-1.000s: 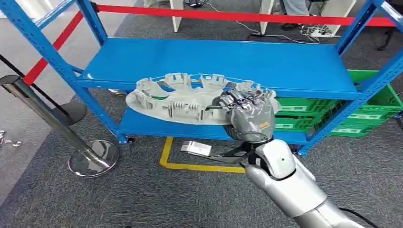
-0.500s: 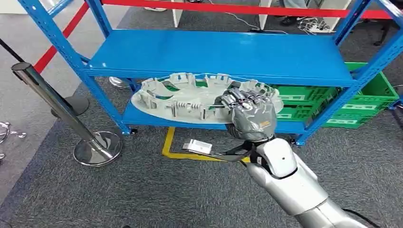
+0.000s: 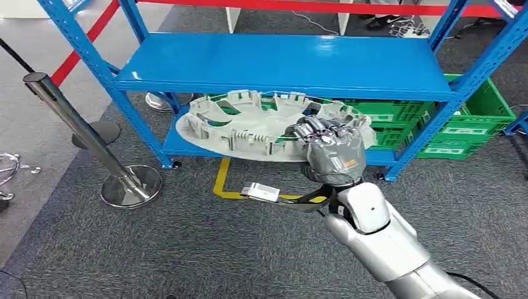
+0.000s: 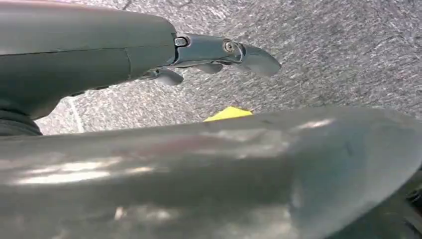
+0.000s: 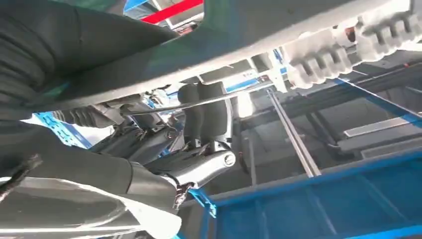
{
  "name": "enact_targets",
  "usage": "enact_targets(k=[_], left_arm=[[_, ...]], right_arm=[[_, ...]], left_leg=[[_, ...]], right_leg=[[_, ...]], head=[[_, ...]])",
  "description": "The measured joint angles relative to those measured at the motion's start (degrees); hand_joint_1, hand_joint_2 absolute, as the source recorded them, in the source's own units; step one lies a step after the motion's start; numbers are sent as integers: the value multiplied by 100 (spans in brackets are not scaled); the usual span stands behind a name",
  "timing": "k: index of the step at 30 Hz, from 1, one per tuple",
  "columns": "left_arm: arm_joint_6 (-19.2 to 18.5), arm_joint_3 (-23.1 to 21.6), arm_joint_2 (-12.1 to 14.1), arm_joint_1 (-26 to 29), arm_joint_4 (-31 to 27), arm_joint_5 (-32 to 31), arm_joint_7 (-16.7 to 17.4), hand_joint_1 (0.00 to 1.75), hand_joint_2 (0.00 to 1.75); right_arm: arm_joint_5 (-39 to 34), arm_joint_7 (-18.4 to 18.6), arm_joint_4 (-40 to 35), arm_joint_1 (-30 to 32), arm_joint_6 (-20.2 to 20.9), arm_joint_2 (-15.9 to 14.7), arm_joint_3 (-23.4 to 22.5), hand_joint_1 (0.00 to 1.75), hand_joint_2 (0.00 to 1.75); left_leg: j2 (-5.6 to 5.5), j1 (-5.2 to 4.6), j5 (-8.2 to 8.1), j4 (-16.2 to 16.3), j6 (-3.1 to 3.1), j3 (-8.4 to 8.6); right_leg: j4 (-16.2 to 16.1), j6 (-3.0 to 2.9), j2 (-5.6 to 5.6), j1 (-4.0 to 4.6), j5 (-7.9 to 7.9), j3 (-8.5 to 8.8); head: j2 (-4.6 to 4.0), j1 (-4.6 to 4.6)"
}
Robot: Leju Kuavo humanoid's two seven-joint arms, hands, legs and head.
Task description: Take the parts from the cabinet and place them on the table.
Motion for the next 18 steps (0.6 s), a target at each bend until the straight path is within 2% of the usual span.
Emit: enact_targets(k=[2, 3, 4, 5, 7, 8, 9, 10, 12, 13, 14, 15, 16, 17, 18], left_arm=[[-2, -2, 0, 10, 0, 2, 4, 0, 0], [-4, -2, -11, 5, 6, 2, 7, 0, 0], [-4, -2, -7, -8, 7, 9, 13, 0, 0], [-4, -2, 4, -18, 7, 17, 22, 0, 0], [-6, -2, 0, -22, 7, 17, 28, 0, 0], [-9, -2, 0, -22, 7, 17, 33, 0, 0], [-11, -2, 0, -22, 7, 17, 35, 0, 0], [-15, -2, -4, -22, 7, 17, 35, 0, 0], [-26, -2, -15, -23, 7, 20, 35, 0, 0], [-28, -2, -17, -29, 7, 24, 37, 0, 0], [-28, -2, -15, -35, 7, 35, 37, 0, 0], [-33, -2, -13, -33, 7, 35, 39, 0, 0], [-33, -2, -11, -26, 7, 42, 39, 0, 0], [-37, -2, -11, -22, 7, 48, 39, 0, 0], [-46, -2, 0, -4, 9, 52, 39, 0, 0]], right_arm=[[-2, -4, 0, 2, -7, 0, 0, 175, 175], [-4, -4, 2, 2, -7, 0, -6, 175, 175], [-7, -4, 7, 2, -7, -2, -15, 175, 175], [-7, -4, 7, -3, -7, -2, -22, 175, 175], [-11, -4, 20, 2, -9, -2, -28, 175, 175], [-17, -4, 35, 6, -9, -2, -28, 175, 175], [-22, -4, 48, 12, -9, -4, -28, 175, 175], [-24, -2, 63, 18, -9, -4, -35, 175, 175], [-24, -2, 70, 9, -7, -4, -37, 175, 175], [-24, -2, 70, -6, -7, -4, -37, 175, 175], [-24, -2, 68, -20, -4, -2, -35, 175, 175], [-24, -2, 63, -15, -4, -2, -42, 175, 175], [-24, -2, 66, -4, -4, -4, -50, 175, 175], [-24, 0, 68, 1, -4, -2, -52, 175, 175], [-22, 0, 79, 0, -4, -4, -59, 175, 175]], left_leg=[[-2, -27, 86, -8, 66, -44], [26, 32, 175, -106, 126, -56], [41, 29, 233, -109, 151, -105], [47, 29, 273, -107, 200, -168], [47, 23, 374, -95, 202, -301], [51, 22, 429, -86, 194, -372], [54, 23, 475, -80, 190, -440], [55, 27, 523, -59, 179, -514], [52, 42, 593, -5, 137, -653], [43, 39, 628, 36, 98, -708], [39, 13, 667, 65, 67, -780], [41, 11, 731, 62, 42, -786], [37, 13, 788, 54, 27, -799], [36, 21, 835, 42, -2, -813], [15, 14, 868, 44, -35, -853]], right_leg=[[-55, 71, -2, -24, 98, -8], [-51, 110, 7, -22, 48, -53], [52, 135, 25, -23, -157, -140], [358, 152, 30, -26, -452, -235], [1318, 188, 32, -34, -1015, -495], [1658, 208, 32, -33, -1116, -556], [1738, 217, 31, -35, -1047, -509], [1582, 221, 30, -38, -856, -339], [769, 218, 29, -45, -496, 243], [263, 223, 31, -55, -526, 571], [-80, 205, 48, -22, -659, 818], [-74, 151, 61, -24, -651, 780], [-70, 146, 67, -15, -618, 742], [-34, 99, 66, 1, -588, 704], [-51, 10, 45, -32, -512, 561]], head=[[2, 2], [2, 2], [0, 20], [0, 48], [0, 48], [0, 55], [2, 48], [0, 55], [0, 55], [2, 55], [2, 57], [2, 35], [2, 59], [2, 39], [0, 57]])
